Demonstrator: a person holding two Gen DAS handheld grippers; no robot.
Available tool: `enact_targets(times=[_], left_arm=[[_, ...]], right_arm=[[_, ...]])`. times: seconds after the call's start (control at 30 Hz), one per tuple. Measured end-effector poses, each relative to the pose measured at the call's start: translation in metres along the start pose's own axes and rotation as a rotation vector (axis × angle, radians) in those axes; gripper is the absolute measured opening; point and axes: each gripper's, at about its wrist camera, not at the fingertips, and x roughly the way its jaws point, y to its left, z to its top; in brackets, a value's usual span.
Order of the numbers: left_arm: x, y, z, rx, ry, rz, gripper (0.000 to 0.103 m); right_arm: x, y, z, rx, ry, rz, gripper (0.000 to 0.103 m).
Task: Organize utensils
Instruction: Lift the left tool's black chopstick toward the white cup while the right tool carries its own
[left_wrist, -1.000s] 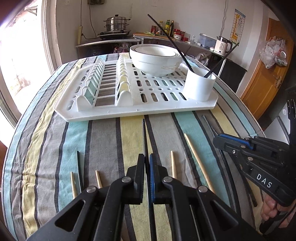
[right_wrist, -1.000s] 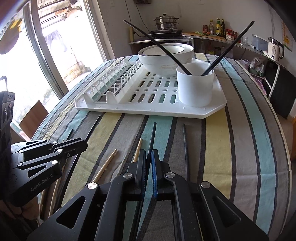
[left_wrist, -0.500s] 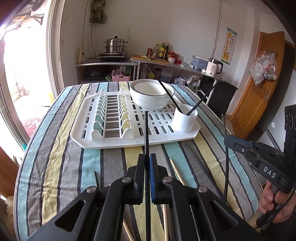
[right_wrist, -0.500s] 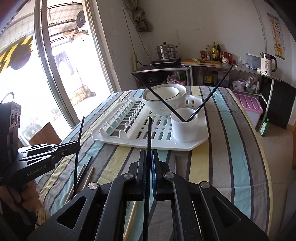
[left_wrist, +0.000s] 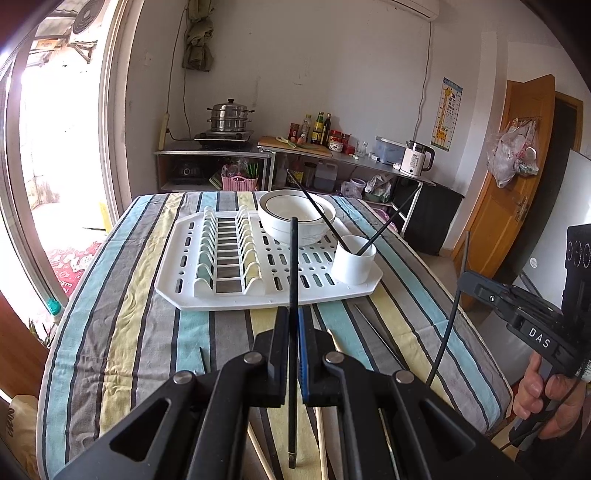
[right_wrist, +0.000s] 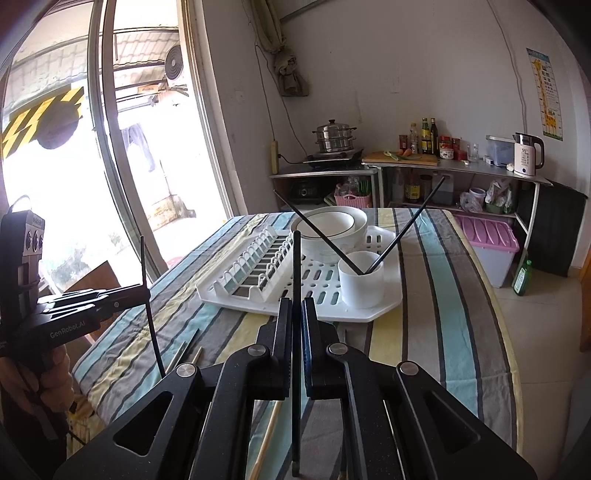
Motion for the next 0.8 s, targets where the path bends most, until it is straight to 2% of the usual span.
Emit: enact_targets(times=[0.47, 0.8], left_arm=[[-0.012, -0.001, 0.007, 0.000, -0.029, -0.009, 0.005], [-0.009, -0.011, 0.033, 0.034, -0.041, -0.012, 0.005]], right_arm=[[-0.016, 0.000, 0.006, -0.004, -0.036, -0.001, 0.004], [-0.019, -0.006, 0.025, -0.015, -0.065, -0.017, 0.004]])
